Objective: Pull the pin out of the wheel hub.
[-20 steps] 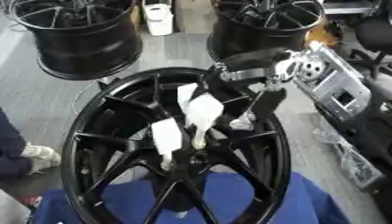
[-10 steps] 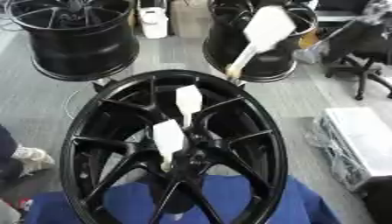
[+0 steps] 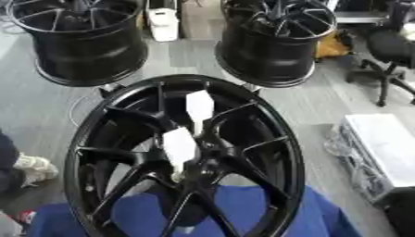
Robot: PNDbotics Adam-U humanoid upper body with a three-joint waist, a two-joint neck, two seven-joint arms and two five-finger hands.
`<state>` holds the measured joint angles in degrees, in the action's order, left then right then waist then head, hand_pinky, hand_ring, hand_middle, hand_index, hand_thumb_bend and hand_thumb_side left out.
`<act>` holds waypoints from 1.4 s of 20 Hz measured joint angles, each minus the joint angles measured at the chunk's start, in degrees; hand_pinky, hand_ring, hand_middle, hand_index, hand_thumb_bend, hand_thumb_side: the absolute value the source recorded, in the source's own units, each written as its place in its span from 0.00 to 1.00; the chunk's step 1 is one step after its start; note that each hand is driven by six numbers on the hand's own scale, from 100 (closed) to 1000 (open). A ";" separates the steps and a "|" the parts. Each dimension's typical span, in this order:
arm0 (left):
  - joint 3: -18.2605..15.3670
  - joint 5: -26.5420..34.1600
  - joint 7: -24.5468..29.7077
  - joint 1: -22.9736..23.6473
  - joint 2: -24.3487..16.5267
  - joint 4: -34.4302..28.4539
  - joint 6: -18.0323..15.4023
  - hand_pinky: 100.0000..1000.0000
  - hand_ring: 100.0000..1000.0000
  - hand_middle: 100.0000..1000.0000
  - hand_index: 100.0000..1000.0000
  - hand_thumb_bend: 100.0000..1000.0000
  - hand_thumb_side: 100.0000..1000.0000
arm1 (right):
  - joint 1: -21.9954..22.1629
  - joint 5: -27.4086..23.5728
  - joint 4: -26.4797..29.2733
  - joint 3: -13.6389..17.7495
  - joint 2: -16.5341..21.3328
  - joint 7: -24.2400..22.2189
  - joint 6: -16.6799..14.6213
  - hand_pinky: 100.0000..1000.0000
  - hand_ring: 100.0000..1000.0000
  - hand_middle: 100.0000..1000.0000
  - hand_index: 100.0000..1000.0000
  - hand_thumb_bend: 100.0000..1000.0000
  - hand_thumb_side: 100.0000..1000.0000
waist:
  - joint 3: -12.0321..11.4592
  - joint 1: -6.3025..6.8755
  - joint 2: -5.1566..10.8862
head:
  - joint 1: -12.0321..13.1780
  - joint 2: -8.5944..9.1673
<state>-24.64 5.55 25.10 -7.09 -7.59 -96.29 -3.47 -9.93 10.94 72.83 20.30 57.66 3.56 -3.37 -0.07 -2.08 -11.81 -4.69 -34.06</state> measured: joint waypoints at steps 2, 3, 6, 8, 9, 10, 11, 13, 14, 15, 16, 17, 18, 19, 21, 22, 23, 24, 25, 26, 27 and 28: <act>-0.10 0.03 -0.04 -0.01 0.02 -0.12 -0.04 0.76 0.73 0.62 0.67 0.13 0.81 | 3.58 -0.68 -6.89 0.65 -3.28 3.34 1.52 0.70 0.69 0.71 0.83 0.00 0.26 | -0.12 0.30 -0.15 | 0.04 0.01; -0.11 0.04 -0.09 -0.03 0.04 -0.14 -0.09 0.76 0.73 0.62 0.67 0.13 0.80 | 4.88 -1.73 -10.45 0.63 -4.89 4.20 2.21 0.72 0.72 0.77 0.84 0.00 0.44 | -0.29 0.54 -0.24 | 0.04 0.01; -0.25 0.09 -0.22 -0.04 0.07 -0.14 -0.23 0.76 0.73 0.62 0.67 0.12 0.81 | 7.33 -6.88 -21.02 -0.80 -9.57 5.23 3.78 0.73 0.75 0.85 0.86 0.00 0.79 | -0.59 0.90 -0.35 | -0.02 0.03; -0.26 0.19 -0.24 -0.04 0.11 -0.15 -0.27 0.76 0.73 0.62 0.67 0.12 0.81 | 8.10 -10.24 -26.13 -2.16 -12.33 6.03 4.25 0.73 0.75 0.87 0.86 0.00 0.93 | -0.75 0.99 -0.48 | -0.13 0.04; -0.26 0.23 -0.24 -0.06 0.14 -0.15 -0.28 0.76 0.73 0.62 0.67 0.12 0.80 | 8.38 -11.51 -27.86 -2.73 -13.71 6.69 4.39 0.73 0.75 0.87 0.85 0.00 0.96 | -0.75 1.09 -0.56 | -0.17 0.05; -0.26 0.29 -0.24 -0.09 0.26 -0.15 -0.28 0.76 0.73 0.62 0.67 0.13 0.80 | 8.54 -12.49 -29.01 -3.10 -15.03 7.49 4.46 0.72 0.74 0.86 0.85 0.00 0.97 | -0.75 1.22 -0.59 | -0.22 0.07; -0.26 0.34 -0.24 -0.16 0.40 -0.15 -0.29 0.76 0.73 0.62 0.67 0.13 0.80 | 8.62 -13.27 -29.51 -3.35 -16.43 8.40 4.41 0.72 0.74 0.86 0.84 0.00 0.96 | -0.77 1.30 -0.59 | -0.28 0.13; -0.26 0.48 -0.24 -0.27 0.59 -0.15 -0.29 0.76 0.73 0.62 0.67 0.13 0.80 | 8.75 -13.88 -28.97 -3.39 -19.08 10.32 4.17 0.70 0.72 0.83 0.83 0.00 0.86 | -0.81 1.36 -0.60 | -0.35 0.23; -0.27 0.51 -0.24 -0.31 0.60 -0.15 -0.29 0.76 0.73 0.62 0.67 0.13 0.80 | 8.91 -13.63 -27.73 -3.32 -20.35 11.28 4.06 0.69 0.71 0.81 0.82 0.00 0.82 | -0.82 1.40 -0.60 | -0.35 0.28; -0.27 0.52 -0.25 -0.32 0.61 -0.15 -0.30 0.76 0.73 0.62 0.67 0.13 0.80 | 8.98 -12.90 -25.85 -2.99 -21.63 12.20 4.13 0.68 0.69 0.78 0.81 0.00 0.75 | -0.82 1.48 -0.60 | -0.35 0.34; -0.27 0.53 -0.26 -0.32 0.62 -0.16 -0.31 0.76 0.73 0.62 0.67 0.13 0.80 | 9.02 -11.80 -23.37 -2.56 -22.90 13.01 4.36 0.66 0.66 0.74 0.79 0.00 0.67 | -0.82 1.57 -0.60 | -0.35 0.41; -0.28 0.54 -0.28 -0.32 0.63 -0.16 -0.32 0.76 0.73 0.62 0.67 0.13 0.80 | 9.06 -10.46 -20.22 -2.09 -24.22 13.67 4.65 0.65 0.64 0.72 0.78 0.00 0.63 | -0.82 1.62 -0.60 | -0.34 0.43; -0.29 0.55 -0.32 -0.33 0.68 -0.18 -0.36 0.76 0.73 0.62 0.67 0.13 0.80 | 9.24 -9.02 -16.50 -1.60 -25.56 14.19 5.00 0.63 0.62 0.70 0.77 0.00 0.58 | -0.82 1.62 -0.60 | -0.33 0.44; -0.30 0.56 -0.34 -0.34 0.82 -0.18 -0.38 0.76 0.73 0.62 0.67 0.13 0.80 | 9.43 -7.59 -12.24 -1.26 -27.04 14.51 5.28 0.62 0.61 0.69 0.76 0.00 0.56 | -0.80 1.62 -0.61 | -0.31 0.45; -0.30 0.58 -0.35 -0.41 1.13 -0.19 -0.39 0.76 0.73 0.62 0.67 0.13 0.80 | 9.46 -5.24 -2.71 -1.08 -30.30 14.63 5.37 0.59 0.58 0.64 0.75 0.00 0.56 | -0.76 1.71 -0.64 | -0.29 0.47; -0.30 0.59 -0.35 -0.43 1.13 -0.20 -0.39 0.76 0.73 0.62 0.67 0.13 0.80 | 9.41 -4.43 2.16 -1.35 -32.13 14.52 5.26 0.59 0.57 0.63 0.74 0.00 0.58 | -0.77 1.81 -0.67 | -0.28 0.47; -0.29 0.63 -0.35 -0.44 1.15 -0.21 -0.39 0.76 0.73 0.62 0.67 0.13 0.80 | 9.30 -3.92 6.66 -1.89 -34.02 14.30 5.06 0.57 0.55 0.61 0.74 0.00 0.62 | -0.78 1.94 -0.69 | -0.28 0.47; -0.29 0.67 -0.35 -0.45 1.21 -0.23 -0.39 0.76 0.73 0.62 0.67 0.13 0.80 | 8.94 -3.65 10.53 -2.68 -35.90 13.92 4.78 0.57 0.55 0.60 0.73 0.00 0.63 | -0.81 2.04 -0.73 | -0.28 0.47; -0.29 0.72 -0.34 -0.47 1.39 -0.25 -0.39 0.76 0.73 0.62 0.67 0.13 0.80 | 8.40 -3.61 13.87 -3.73 -37.78 13.32 4.47 0.57 0.55 0.60 0.73 0.00 0.63 | -0.89 2.13 -0.79 | -0.27 0.48; -0.28 0.74 -0.34 -0.47 1.56 -0.26 -0.38 0.76 0.73 0.62 0.67 0.13 0.80 | 7.89 -3.61 16.11 -4.70 -39.29 12.73 4.21 0.56 0.53 0.58 0.73 0.00 0.66 | -1.00 2.20 -0.83 | -0.23 0.48; -0.28 0.77 -0.33 -0.47 1.59 -0.26 -0.39 0.76 0.73 0.62 0.67 0.13 0.80 | 7.30 -3.61 17.77 -5.75 -40.77 12.09 3.93 0.56 0.53 0.57 0.72 0.00 0.71 | -1.01 2.28 -0.83 | -0.22 0.48; -0.28 0.80 -0.32 -0.47 1.60 -0.29 -0.39 0.76 0.73 0.62 0.67 0.13 0.80 | 6.73 -3.63 18.52 -6.63 -42.08 11.57 3.69 0.55 0.53 0.57 0.72 0.00 0.74 | -1.00 2.37 -0.83 | -0.22 0.48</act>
<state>-24.92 6.35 24.78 -7.56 -5.99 -96.58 -3.87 -3.20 7.31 91.36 13.67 15.58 15.13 0.32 -1.07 0.29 -12.64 -4.91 -33.58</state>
